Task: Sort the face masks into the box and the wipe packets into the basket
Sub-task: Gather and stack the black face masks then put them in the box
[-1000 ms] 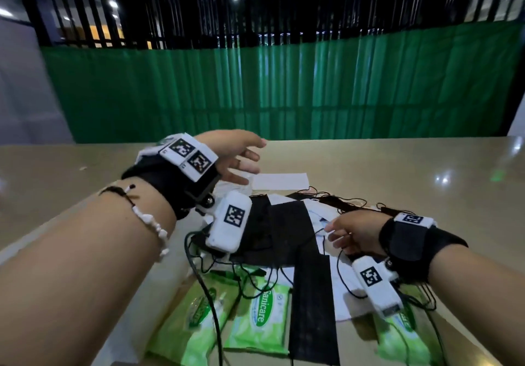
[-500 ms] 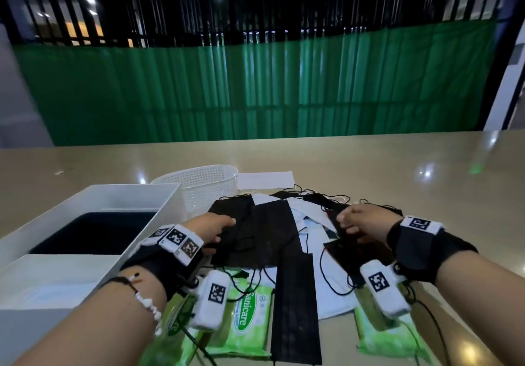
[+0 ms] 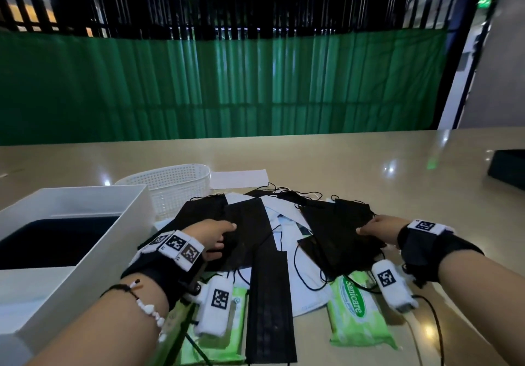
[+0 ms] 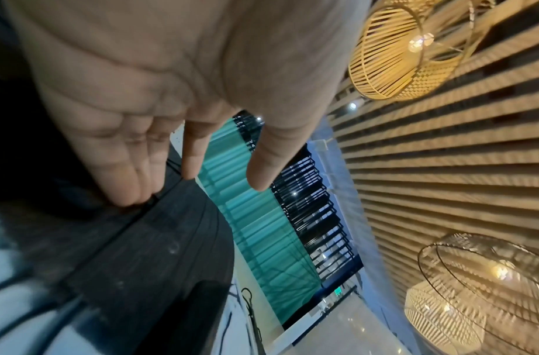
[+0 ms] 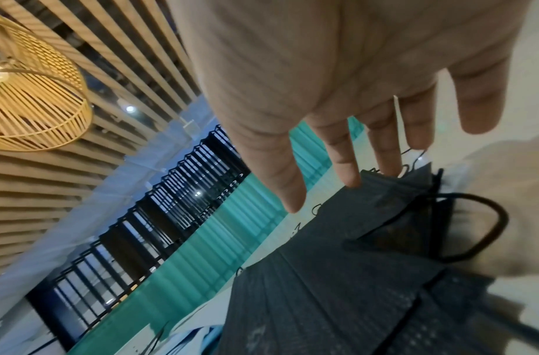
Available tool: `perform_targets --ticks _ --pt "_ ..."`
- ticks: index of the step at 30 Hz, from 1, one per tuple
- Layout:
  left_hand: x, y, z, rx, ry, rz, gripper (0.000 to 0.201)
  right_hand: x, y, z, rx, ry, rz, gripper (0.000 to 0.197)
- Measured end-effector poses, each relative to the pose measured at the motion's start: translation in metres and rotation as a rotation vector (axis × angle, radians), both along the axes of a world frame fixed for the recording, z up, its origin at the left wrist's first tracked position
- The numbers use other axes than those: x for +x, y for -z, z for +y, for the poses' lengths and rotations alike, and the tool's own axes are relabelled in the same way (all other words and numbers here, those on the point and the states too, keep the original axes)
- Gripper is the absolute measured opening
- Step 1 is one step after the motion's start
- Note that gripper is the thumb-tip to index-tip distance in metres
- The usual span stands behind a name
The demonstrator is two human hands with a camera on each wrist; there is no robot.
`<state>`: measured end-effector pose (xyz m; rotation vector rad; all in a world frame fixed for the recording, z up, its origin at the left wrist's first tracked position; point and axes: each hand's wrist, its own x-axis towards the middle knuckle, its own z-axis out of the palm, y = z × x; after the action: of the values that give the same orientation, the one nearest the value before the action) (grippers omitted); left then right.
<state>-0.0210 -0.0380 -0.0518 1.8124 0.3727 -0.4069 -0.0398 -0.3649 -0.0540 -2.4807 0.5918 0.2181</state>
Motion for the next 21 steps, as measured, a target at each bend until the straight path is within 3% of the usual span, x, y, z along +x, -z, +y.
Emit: perform_targets --ticks 3,9,12,15,17,21 --pt "0.007 0.003 -0.006 -0.076 -0.045 0.013 0.042 -0.002 0.003 -0.006 0.023 0.042 0.086 0.028" --pt "0.011 0.018 -0.009 0.043 0.018 0.019 0.009 -0.001 0.012 -0.003 0.191 0.124 0.121 0.037" --pt "0.012 0.021 -0.008 0.093 0.022 0.003 0.024 0.004 0.007 -0.001 0.146 0.138 0.076 0.033" --pt "0.011 0.019 -0.01 0.099 0.038 0.032 0.01 0.011 0.005 -0.004 0.104 0.129 0.05 0.04" --pt "0.012 0.016 -0.006 0.046 0.014 0.032 0.021 0.008 0.006 -0.004 0.198 0.143 0.073 0.036" --pt "0.016 -0.011 0.007 -0.072 -0.08 -0.081 0.021 0.0 0.01 -0.002 0.209 0.104 0.163 0.024"
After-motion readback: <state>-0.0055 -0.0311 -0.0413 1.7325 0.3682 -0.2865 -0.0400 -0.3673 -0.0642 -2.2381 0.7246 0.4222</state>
